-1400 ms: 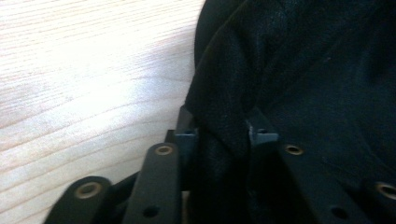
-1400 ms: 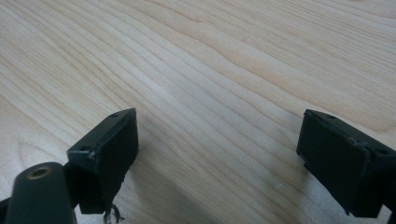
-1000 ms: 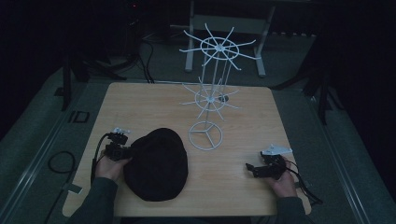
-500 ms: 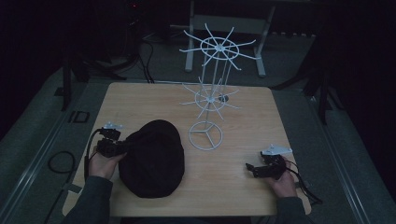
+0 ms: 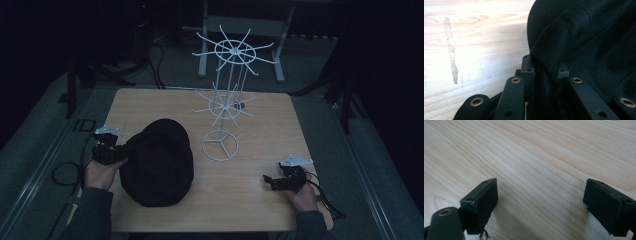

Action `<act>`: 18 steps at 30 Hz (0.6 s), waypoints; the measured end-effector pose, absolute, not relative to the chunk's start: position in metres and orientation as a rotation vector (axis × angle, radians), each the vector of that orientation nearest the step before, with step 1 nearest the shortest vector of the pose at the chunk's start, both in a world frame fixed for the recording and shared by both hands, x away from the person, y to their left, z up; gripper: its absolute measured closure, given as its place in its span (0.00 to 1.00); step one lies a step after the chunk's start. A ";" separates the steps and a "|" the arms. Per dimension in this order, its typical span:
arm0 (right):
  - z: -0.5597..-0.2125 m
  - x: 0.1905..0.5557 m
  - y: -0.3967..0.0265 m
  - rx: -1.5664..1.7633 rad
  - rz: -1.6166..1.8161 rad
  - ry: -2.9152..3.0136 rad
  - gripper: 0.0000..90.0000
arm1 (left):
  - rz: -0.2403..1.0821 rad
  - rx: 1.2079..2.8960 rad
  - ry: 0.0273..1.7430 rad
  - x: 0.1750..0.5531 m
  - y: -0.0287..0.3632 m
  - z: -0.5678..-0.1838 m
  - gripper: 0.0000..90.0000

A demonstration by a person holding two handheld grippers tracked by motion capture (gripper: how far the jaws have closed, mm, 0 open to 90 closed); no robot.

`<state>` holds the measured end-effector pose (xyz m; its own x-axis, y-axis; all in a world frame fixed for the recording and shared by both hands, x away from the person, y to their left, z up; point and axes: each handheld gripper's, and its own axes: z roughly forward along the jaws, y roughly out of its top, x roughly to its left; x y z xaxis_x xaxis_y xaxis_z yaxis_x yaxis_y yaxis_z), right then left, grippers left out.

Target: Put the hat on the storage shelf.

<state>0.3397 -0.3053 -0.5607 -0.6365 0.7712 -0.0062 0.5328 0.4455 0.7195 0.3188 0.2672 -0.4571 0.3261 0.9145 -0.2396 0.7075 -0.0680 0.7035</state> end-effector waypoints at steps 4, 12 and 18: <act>-0.561 0.340 -0.305 1.112 1.001 2.368 0.14 | 0.343 1.801 1.426 0.317 0.270 -0.450 0.86; -0.561 0.340 -0.305 1.112 1.001 2.369 0.14 | 0.358 1.771 1.407 0.316 0.272 -0.439 0.86; -0.561 0.340 -0.305 1.112 1.001 2.368 0.14 | 0.365 1.759 1.393 0.316 0.273 -0.432 0.86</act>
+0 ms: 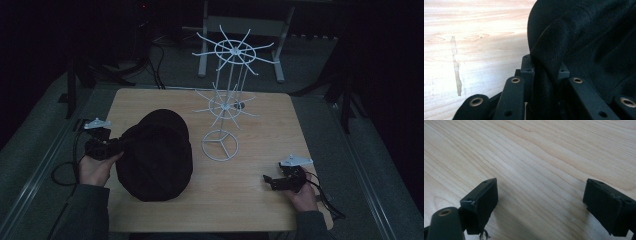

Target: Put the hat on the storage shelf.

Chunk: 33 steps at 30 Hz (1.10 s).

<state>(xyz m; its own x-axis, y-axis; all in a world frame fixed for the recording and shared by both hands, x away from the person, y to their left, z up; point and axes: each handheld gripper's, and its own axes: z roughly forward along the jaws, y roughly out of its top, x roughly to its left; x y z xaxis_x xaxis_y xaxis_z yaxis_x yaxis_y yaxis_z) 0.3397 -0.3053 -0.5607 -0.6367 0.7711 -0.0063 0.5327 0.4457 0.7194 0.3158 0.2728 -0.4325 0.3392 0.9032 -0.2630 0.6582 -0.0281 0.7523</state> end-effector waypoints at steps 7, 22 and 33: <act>-0.561 0.340 -0.305 1.112 1.001 2.368 0.14 | 0.364 1.735 1.376 0.316 0.273 -0.426 0.86; -0.561 0.340 -0.305 1.112 1.003 2.367 0.14 | 0.365 1.694 1.349 0.317 0.276 -0.413 0.85; -0.561 0.340 -0.305 1.110 1.003 2.367 0.14 | 0.368 1.657 1.330 0.319 0.276 -0.402 0.85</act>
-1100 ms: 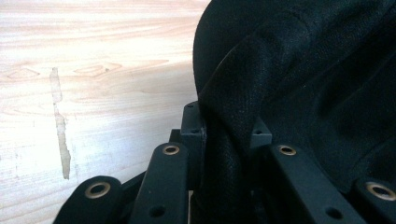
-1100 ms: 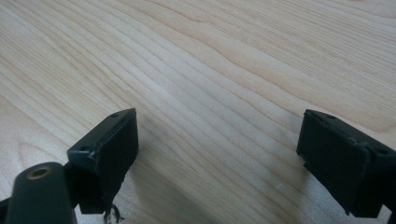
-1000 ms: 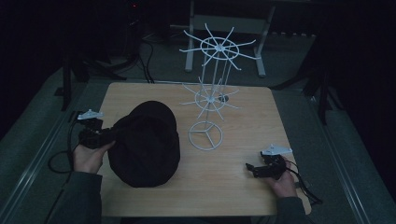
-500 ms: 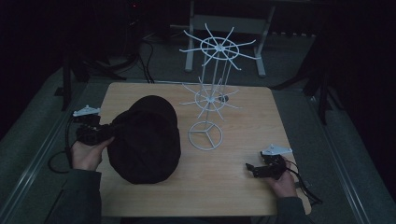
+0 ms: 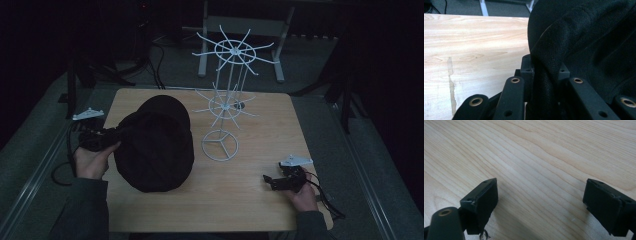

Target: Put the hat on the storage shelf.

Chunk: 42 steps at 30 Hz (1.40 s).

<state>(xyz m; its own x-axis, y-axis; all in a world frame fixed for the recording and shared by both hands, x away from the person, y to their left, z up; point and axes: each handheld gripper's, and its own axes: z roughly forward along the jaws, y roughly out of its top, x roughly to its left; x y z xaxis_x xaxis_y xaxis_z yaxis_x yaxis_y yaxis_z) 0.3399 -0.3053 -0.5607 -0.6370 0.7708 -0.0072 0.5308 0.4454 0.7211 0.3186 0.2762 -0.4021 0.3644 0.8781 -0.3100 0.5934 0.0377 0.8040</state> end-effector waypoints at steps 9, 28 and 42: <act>-0.561 0.340 -0.305 1.110 1.004 2.366 0.14 | 0.370 1.626 1.318 0.320 0.277 -0.394 0.85; -0.561 0.340 -0.305 1.109 1.003 2.367 0.14 | 0.381 1.564 1.313 0.322 0.276 -0.377 0.85; -0.561 0.340 -0.305 1.110 1.004 2.366 0.14 | 0.371 1.512 1.291 0.324 0.276 -0.365 0.84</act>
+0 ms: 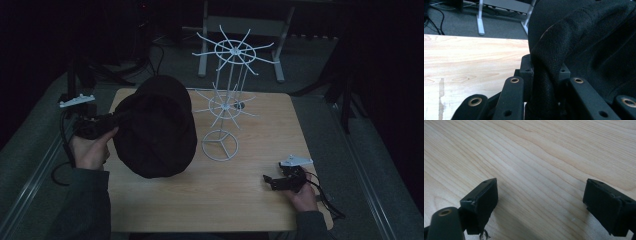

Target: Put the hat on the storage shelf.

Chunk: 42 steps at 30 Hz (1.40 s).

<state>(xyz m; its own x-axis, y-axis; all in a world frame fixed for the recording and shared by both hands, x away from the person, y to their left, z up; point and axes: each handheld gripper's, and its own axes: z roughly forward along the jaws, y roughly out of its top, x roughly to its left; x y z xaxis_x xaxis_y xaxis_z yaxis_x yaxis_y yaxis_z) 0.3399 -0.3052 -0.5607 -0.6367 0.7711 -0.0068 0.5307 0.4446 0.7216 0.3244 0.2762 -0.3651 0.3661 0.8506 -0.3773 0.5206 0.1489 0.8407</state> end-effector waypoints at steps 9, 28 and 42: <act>-0.561 0.340 -0.305 1.110 1.004 2.366 0.14 | 0.376 1.493 1.273 0.326 0.275 -0.357 0.84; -0.561 0.340 -0.305 1.110 1.002 2.367 0.14 | 0.375 1.437 1.255 0.334 0.271 -0.341 0.84; -0.561 0.340 -0.305 1.110 1.003 2.367 0.14 | 0.377 1.410 1.255 0.340 0.270 -0.331 0.84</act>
